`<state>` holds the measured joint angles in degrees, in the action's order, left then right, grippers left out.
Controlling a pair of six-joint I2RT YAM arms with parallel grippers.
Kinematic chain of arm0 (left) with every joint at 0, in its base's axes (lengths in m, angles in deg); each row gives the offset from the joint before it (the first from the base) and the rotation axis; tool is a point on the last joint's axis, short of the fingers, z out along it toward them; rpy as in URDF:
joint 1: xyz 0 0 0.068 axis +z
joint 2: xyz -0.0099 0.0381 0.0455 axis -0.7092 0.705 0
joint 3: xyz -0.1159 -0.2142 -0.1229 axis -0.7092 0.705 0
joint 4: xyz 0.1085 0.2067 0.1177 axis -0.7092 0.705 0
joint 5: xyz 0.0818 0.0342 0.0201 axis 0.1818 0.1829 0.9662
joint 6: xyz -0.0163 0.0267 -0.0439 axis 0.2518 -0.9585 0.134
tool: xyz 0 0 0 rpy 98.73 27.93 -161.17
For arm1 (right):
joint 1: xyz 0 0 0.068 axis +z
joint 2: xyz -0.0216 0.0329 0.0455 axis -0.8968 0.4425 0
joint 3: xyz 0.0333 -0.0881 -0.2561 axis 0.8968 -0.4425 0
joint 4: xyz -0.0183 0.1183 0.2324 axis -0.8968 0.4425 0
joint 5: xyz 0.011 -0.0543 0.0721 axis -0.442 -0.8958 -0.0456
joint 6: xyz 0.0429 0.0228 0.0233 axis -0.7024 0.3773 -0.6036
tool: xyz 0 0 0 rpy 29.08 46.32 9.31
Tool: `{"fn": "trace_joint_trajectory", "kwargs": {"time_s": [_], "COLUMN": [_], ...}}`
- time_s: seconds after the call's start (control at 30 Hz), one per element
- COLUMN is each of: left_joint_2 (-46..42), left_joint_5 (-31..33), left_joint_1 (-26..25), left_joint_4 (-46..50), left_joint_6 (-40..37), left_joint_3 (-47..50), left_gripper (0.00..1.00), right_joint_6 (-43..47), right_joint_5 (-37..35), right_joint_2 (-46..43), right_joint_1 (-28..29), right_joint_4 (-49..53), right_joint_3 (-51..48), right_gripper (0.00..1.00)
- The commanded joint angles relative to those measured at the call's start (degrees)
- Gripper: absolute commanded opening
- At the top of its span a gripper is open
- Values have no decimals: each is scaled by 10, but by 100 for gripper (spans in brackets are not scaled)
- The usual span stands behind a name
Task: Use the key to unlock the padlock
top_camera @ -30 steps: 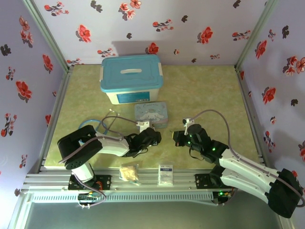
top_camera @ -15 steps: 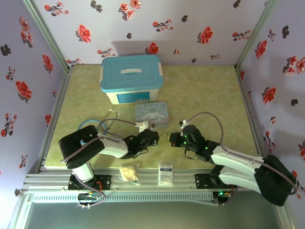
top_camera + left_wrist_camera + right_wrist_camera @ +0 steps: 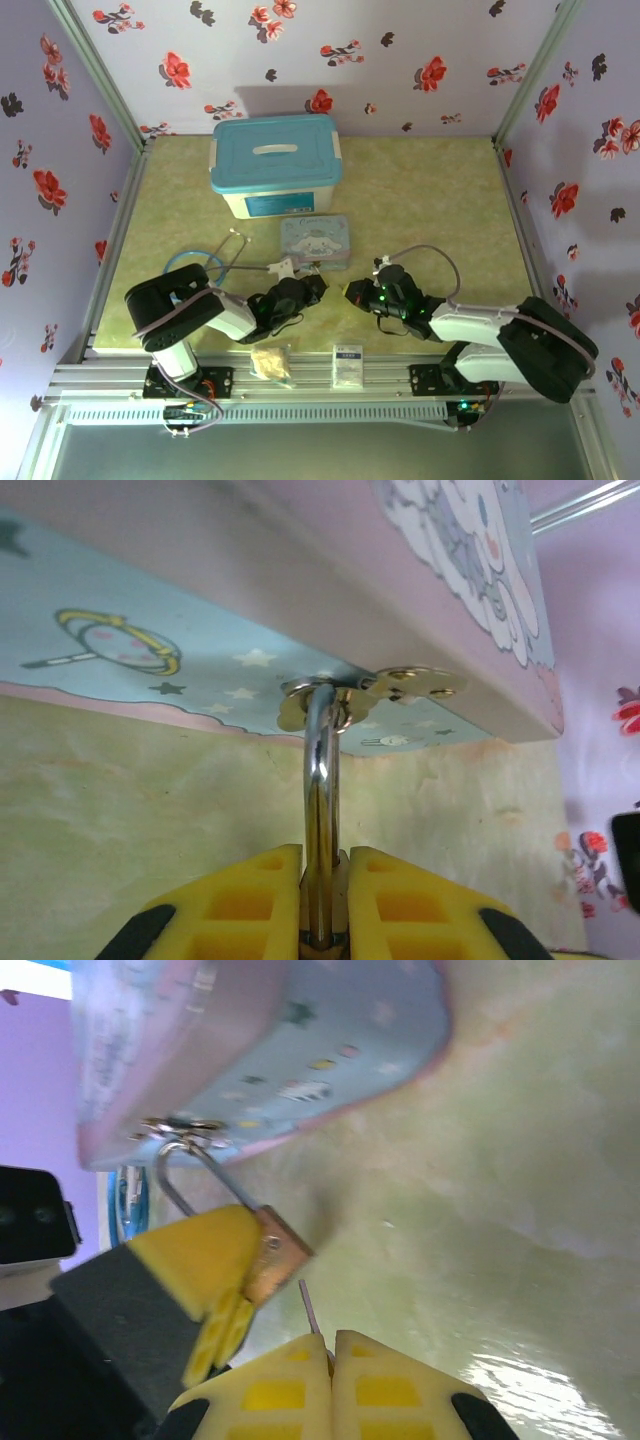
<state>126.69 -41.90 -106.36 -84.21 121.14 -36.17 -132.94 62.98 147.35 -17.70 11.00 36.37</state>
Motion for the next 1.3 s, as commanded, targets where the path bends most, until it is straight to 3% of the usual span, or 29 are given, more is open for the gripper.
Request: {"fn": "trace_joint_trajectory", "kwargs": {"time_s": [0.0,0.23,0.47,1.27], "left_joint_2": [20,30,-3,-46], "left_joint_5": [-11,-26,-20,-38], "left_joint_1": [8,28,30,29], "left_joint_4": [-96,-139,-142,-158], "left_joint_6": [39,92,101,114], "left_joint_3": [4,1,8,0], "left_gripper": [0,0,0,0], "right_joint_6": [-34,-63,-96,-96], "right_joint_5": [2,-30,-25,12], "right_joint_2": [6,-36,-18,44], "right_joint_1": [9,22,9,-3], "right_joint_4": [-61,-3,-141,-250], "right_joint_3": [-7,-11,-49,-17], "right_gripper": [0,0,0,0]}}
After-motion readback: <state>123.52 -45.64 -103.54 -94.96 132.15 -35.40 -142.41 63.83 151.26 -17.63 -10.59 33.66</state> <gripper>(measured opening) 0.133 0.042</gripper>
